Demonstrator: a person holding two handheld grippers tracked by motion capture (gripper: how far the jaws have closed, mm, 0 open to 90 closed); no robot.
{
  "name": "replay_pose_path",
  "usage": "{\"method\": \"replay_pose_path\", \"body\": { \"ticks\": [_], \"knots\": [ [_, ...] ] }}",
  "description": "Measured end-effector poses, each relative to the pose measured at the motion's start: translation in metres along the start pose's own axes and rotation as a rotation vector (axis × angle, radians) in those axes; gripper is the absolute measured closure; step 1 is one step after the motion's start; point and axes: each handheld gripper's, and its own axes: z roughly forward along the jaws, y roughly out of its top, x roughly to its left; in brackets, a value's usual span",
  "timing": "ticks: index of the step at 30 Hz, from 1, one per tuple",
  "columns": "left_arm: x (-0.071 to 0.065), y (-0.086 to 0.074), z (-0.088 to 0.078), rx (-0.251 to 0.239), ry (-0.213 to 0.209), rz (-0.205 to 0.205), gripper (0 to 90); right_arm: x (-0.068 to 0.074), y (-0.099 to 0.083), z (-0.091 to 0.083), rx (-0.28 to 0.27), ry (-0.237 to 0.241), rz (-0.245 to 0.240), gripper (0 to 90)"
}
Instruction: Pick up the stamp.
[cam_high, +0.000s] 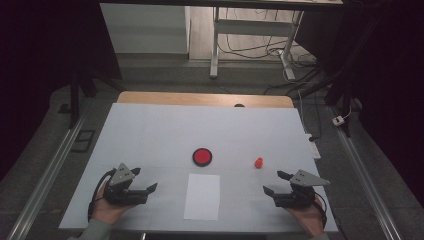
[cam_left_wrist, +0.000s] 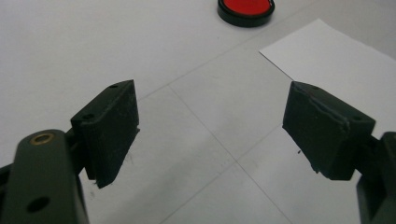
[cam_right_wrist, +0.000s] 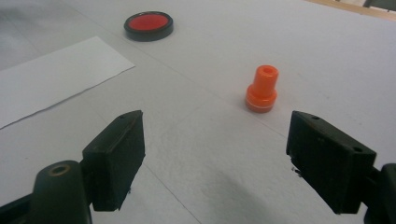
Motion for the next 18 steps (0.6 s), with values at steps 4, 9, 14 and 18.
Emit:
{"method": "replay_pose_path", "body": {
  "ticks": [4,9,14,18],
  "knots": [
    [0.003,0.0,-0.002,-0.008,-0.012,-0.005,19.0,0.0,-0.001,-0.001,-0.002,-0.009,0.016,21.1],
    [0.006,-0.002,-0.002,-0.014,-0.014,-0.006,19.1,-0.003,0.001,0.002,0.005,-0.013,0.012,21.9],
    [0.011,-0.007,-0.003,-0.013,-0.024,-0.007,19.3,-0.004,0.005,0.006,0.01,-0.025,-0.003,23.5],
    [0.011,-0.005,-0.004,-0.021,-0.036,-0.004,19.4,0.002,0.008,0.008,0.018,-0.024,-0.016,25.2]
  ]
}}
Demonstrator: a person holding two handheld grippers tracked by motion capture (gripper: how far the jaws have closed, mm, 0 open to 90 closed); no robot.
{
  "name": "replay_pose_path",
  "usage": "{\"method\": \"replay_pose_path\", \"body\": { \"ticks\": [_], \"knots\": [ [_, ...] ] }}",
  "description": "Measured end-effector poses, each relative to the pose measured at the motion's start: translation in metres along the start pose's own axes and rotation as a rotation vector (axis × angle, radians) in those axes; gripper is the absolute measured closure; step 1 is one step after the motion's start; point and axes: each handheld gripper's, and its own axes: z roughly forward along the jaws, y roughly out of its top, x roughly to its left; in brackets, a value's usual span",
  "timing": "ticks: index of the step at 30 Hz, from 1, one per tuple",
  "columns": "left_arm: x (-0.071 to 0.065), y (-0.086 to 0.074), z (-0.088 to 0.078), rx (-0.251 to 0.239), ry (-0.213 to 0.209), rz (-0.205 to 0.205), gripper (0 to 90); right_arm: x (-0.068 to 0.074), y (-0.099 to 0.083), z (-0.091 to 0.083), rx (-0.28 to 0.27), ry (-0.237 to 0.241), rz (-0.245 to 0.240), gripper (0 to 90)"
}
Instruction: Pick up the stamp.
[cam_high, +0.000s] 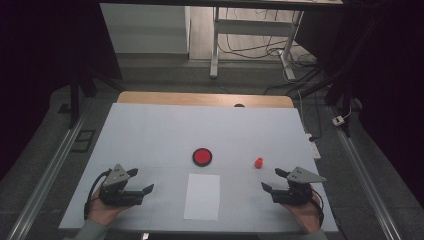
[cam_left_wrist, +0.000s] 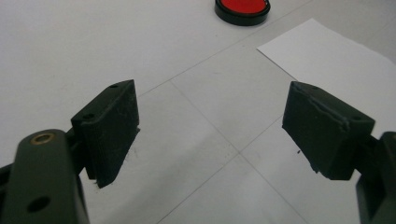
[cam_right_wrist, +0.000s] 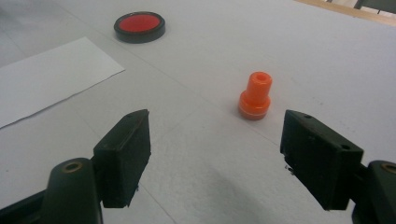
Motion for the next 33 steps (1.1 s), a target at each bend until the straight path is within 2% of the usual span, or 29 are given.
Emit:
{"method": "replay_pose_path", "body": {
  "ticks": [11,19,26,33],
  "knots": [
    [-0.003,0.004,0.002,0.002,-0.011,0.02,19.6,0.003,0.001,-0.003,-0.006,-0.015,0.015,26.5],
    [-0.002,0.006,0.005,0.001,-0.009,0.012,19.9,0.005,0.003,-0.002,-0.007,-0.003,0.002,27.4],
    [0.0,0.009,0.009,0.006,0.0,0.01,20.2,0.005,0.008,-0.003,-0.016,0.002,0.015,28.0],
    [0.002,0.01,0.011,0.013,0.008,0.007,20.2,-0.001,0.017,0.001,-0.015,-0.004,0.036,28.5]
  ]
}}
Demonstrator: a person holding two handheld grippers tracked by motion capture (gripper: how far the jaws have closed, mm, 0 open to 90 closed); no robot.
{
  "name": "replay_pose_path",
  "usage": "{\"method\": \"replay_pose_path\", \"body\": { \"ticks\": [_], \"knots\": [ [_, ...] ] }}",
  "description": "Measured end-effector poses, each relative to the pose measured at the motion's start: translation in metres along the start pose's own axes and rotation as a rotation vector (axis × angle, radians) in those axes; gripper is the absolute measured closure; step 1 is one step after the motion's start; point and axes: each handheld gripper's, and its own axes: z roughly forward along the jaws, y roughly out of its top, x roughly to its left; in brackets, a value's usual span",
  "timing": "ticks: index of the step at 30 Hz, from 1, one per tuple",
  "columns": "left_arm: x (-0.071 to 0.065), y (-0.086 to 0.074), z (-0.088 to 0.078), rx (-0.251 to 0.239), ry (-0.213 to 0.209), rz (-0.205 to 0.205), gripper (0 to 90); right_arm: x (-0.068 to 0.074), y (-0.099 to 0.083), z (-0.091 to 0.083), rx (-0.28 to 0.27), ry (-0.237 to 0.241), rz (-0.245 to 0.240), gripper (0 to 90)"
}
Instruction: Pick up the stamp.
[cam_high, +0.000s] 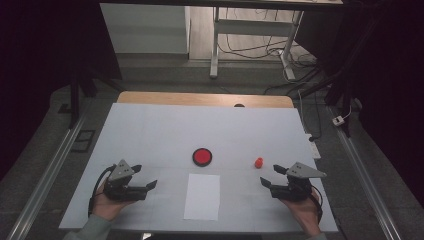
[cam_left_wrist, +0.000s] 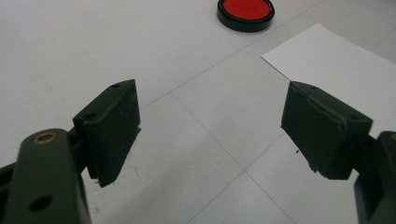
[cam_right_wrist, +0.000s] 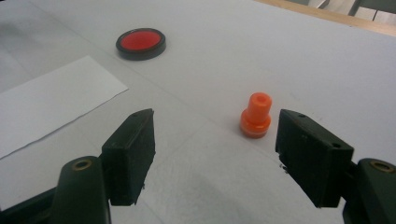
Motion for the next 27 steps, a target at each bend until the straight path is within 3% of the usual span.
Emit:
{"method": "replay_pose_path", "body": {
  "ticks": [15,27],
  "knots": [
    [0.0,0.0,0.002,0.013,-0.001,0.005,20.1,-0.012,0.023,0.015,0.036,-0.016,0.009,28.5],
    [0.001,0.0,0.002,0.009,-0.002,-0.003,20.1,-0.021,0.039,0.046,0.127,-0.036,0.003,28.9]
  ]
}}
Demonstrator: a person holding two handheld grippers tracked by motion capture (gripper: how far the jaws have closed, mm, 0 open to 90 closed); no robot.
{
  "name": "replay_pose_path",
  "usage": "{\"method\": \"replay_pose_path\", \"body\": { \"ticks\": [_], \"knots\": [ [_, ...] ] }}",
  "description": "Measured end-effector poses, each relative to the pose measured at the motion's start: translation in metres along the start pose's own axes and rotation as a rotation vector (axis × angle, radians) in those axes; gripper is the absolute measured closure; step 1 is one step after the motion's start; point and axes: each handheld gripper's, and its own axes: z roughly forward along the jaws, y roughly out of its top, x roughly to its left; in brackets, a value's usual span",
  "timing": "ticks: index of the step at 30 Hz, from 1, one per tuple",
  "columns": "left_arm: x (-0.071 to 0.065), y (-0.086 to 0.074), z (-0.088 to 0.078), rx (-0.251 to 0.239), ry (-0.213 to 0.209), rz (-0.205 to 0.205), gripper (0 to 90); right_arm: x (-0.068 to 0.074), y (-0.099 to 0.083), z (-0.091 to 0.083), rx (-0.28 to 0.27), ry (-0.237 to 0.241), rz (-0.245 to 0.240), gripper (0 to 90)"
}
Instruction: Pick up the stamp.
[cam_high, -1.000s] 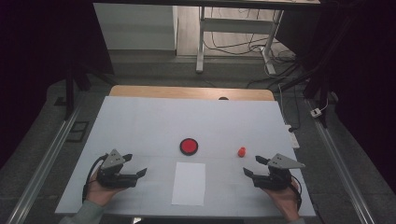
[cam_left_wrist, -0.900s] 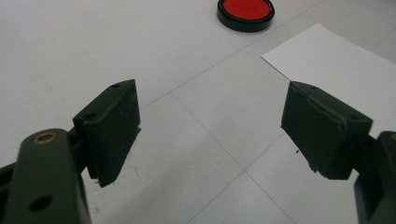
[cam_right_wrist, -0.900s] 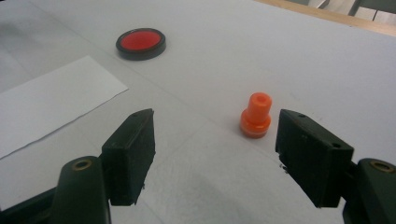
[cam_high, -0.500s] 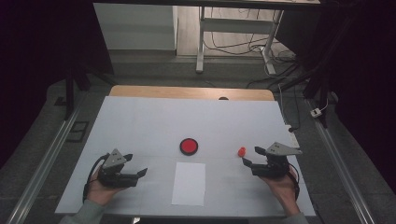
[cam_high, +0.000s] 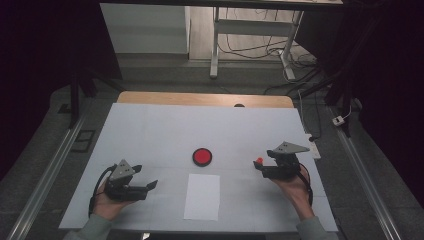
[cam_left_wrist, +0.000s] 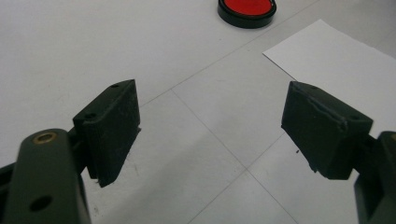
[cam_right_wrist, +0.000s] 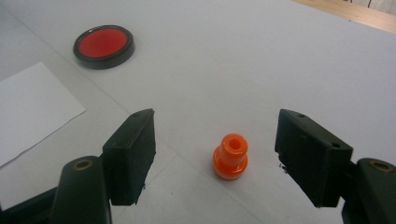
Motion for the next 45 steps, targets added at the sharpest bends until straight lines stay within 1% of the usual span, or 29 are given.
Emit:
{"method": "replay_pose_path", "body": {
  "ticks": [1,2,3,6,7,8,9,11,12,13,15,17,20,21,24,25,26,30,35,37,38,39,41,45],
  "knots": [
    [0.0,0.0,0.0,-0.001,0.0,-0.001,20.1,0.0,0.001,0.002,0.006,-0.009,0.006,29.1],
    [0.0,0.0,-0.001,-0.001,0.001,-0.001,20.1,-0.001,0.002,0.004,0.013,0.002,0.008,29.1],
    [0.001,0.0,-0.001,-0.003,0.0,-0.002,20.1,-0.001,0.005,0.007,0.026,-0.016,0.004,29.3],
    [0.001,-0.001,-0.001,-0.005,0.002,-0.004,20.1,-0.002,0.007,0.012,0.028,-0.02,0.001,29.8],
    [0.001,-0.001,-0.001,-0.004,0.002,-0.003,20.1,-0.002,0.007,0.014,0.026,-0.025,0.008,30.1],
    [0.001,-0.001,-0.001,-0.004,0.002,-0.002,20.1,-0.003,0.006,0.017,0.018,-0.02,0.021,30.6],
    [0.001,-0.001,-0.001,-0.003,0.002,-0.001,20.1,-0.003,0.003,0.022,0.004,-0.02,0.04,33.4],
    [0.0,0.0,-0.001,-0.004,0.002,0.001,20.0,-0.003,0.002,0.024,0.002,-0.016,0.041,34.6],
    [0.0,-0.001,-0.001,-0.003,0.004,0.002,20.0,-0.004,0.002,0.025,0.017,-0.018,0.029,34.8],
    [0.0,-0.001,-0.001,-0.002,0.006,0.001,20.0,-0.004,0.001,0.026,0.013,-0.025,0.023,36.0],
    [0.0,-0.001,0.0,0.001,0.006,0.0,20.0,-0.005,0.0,0.026,0.016,-0.032,0.019,37.5],
    [0.0,-0.001,0.0,0.004,0.008,0.003,19.9,-0.007,-0.004,0.027,0.036,-0.04,0.011,39.4],
    [0.0,-0.001,0.0,0.003,0.008,0.002,19.9,-0.007,-0.007,0.028,0.04,-0.04,0.013,40.9],
    [0.0,-0.001,0.0,0.0,0.009,-0.001,19.9,-0.007,-0.009,0.028,0.043,-0.045,0.011,44.4],
    [0.0,-0.002,0.0,0.0,0.011,-0.001,19.9,-0.009,-0.01,0.029,0.052,-0.049,0.015,47.4],
    [0.0,-0.002,0.0,0.001,0.01,0.0,19.9,-0.01,-0.011,0.029,0.058,-0.046,0.023,50.8],
    [0.0,-0.002,0.0,0.0,0.01,0.001,19.9,-0.01,-0.011,0.029,0.058,-0.046,0.023,50.8],
    [0.0,-0.002,0.0,0.0,0.011,0.0,19.8,-0.009,-0.013,0.031,0.055,-0.04,0.022,56.7],
    [0.0,-0.001,0.0,0.001,0.012,0.003,19.8,-0.009,-0.013,0.031,0.067,-0.038,0.003,62.8],
    [0.0,-0.001,0.0,0.001,0.013,0.002,19.8,-0.009,-0.014,0.032,0.067,-0.034,0.008,65.8],
    [0.001,-0.001,0.0,0.002,0.013,0.001,19.8,-0.009,-0.014,0.032,0.067,-0.034,0.008,65.8],
    [0.001,-0.001,0.0,0.002,0.012,0.001,19.7,-0.008,-0.014,0.032,0.072,-0.048,0.004,70.2],
    [0.001,-0.001,0.0,0.001,0.013,0.001,19.8,-0.009,-0.015,0.032,0.075,-0.039,0.003,71.7],
    [0.001,-0.001,0.0,0.0,0.012,0.001,19.7,-0.009,-0.015,0.031,0.075,-0.044,0.005,72.5]
  ]
}}
